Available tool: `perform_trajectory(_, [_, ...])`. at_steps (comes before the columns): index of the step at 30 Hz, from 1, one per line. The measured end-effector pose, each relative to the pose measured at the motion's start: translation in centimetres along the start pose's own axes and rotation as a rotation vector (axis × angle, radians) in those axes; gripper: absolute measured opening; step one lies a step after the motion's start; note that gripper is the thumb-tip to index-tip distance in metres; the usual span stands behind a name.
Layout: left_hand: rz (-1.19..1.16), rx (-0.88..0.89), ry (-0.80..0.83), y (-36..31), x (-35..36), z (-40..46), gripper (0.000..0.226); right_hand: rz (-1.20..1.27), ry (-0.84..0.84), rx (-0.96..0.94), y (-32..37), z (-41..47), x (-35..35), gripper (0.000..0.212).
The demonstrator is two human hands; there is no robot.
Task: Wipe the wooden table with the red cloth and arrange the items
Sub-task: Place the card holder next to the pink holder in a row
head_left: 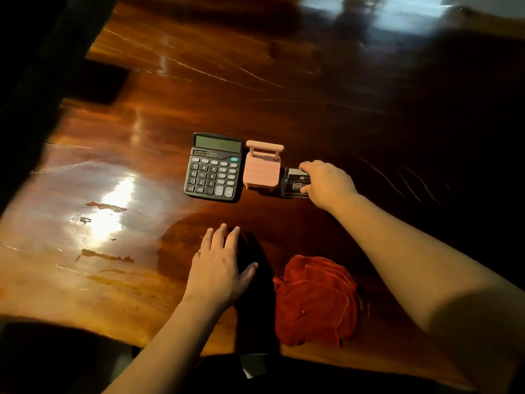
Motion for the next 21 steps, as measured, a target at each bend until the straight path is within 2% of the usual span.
perform_trajectory(5, [0.0,0.009,-0.002,-0.4,-0.4,0.0,0.087,0.023,-0.003,0.007,-0.3,0.0,0.6,0.061])
perform_trajectory(9, [-0.012,0.016,0.0,-1.2,-0.5,-0.1,0.087,0.116,0.017,0.01,-0.9,-0.6,0.7,0.086])
perform_trajectory(11, [-0.023,0.02,0.011,-1.6,-0.4,0.0,0.088,0.173,0.001,-0.002,-1.3,-1.4,0.4,0.093])
perform_trajectory(16, [-0.088,0.035,0.052,-3.0,0.0,0.0,0.088,0.365,-0.09,0.019,-4.0,-5.3,-0.6,0.088])
perform_trajectory(21, [-0.04,0.055,0.07,-4.8,0.6,-0.1,0.09,0.507,-0.168,0.141,-7.8,-11.0,0.7,0.077])
Point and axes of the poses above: each hand's wrist, its own z-axis towards the middle knuckle, its own x-axis out of the palm, y = z × x, the point moved 8 cm from there along z, towards the middle knuckle, and after that the axes turned 2 degrees about -z, right-handed, at the moved point
